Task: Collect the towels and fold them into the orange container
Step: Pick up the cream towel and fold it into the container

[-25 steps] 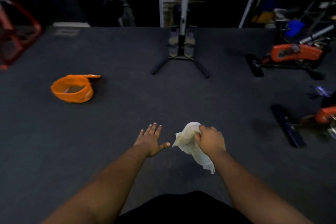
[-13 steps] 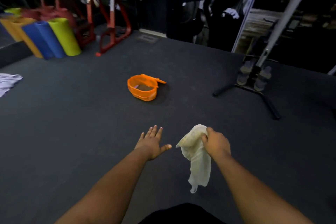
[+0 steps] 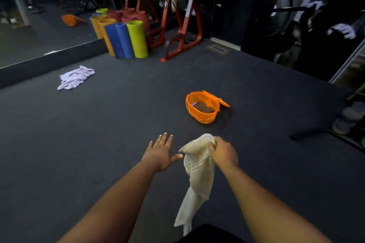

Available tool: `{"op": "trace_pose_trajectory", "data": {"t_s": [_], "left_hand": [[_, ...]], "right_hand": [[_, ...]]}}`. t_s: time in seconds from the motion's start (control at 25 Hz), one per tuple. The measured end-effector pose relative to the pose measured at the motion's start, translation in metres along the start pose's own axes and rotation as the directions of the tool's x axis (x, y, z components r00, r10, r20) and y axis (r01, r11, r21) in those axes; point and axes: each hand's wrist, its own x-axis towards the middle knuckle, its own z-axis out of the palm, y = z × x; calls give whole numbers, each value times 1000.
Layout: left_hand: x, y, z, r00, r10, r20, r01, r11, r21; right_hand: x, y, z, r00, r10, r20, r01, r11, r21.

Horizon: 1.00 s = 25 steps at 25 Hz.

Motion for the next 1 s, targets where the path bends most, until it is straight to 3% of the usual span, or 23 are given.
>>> {"op": "trace_pose_trajectory", "data": {"t_s": [0.28,0.56,0.8,1.0], "left_hand": [[91,-60,-44,998,-54,-20,53,998,-28],[221,-156,-101,1000,10,-4,-10,1000,-4],[323,-217,-178,994,110,16,-111,993,32],[406,-219,-215,980,196,28,-197,980,41]], "right_hand": [[116,-77,21,995,-97,20,96,995,30],[230,-156,45,998,-3,-61,3,1000,6],[313,-207,37,967,139,-212,-127,989,71],[387,-209,40,923,149,-355,-101,984,149]]}}
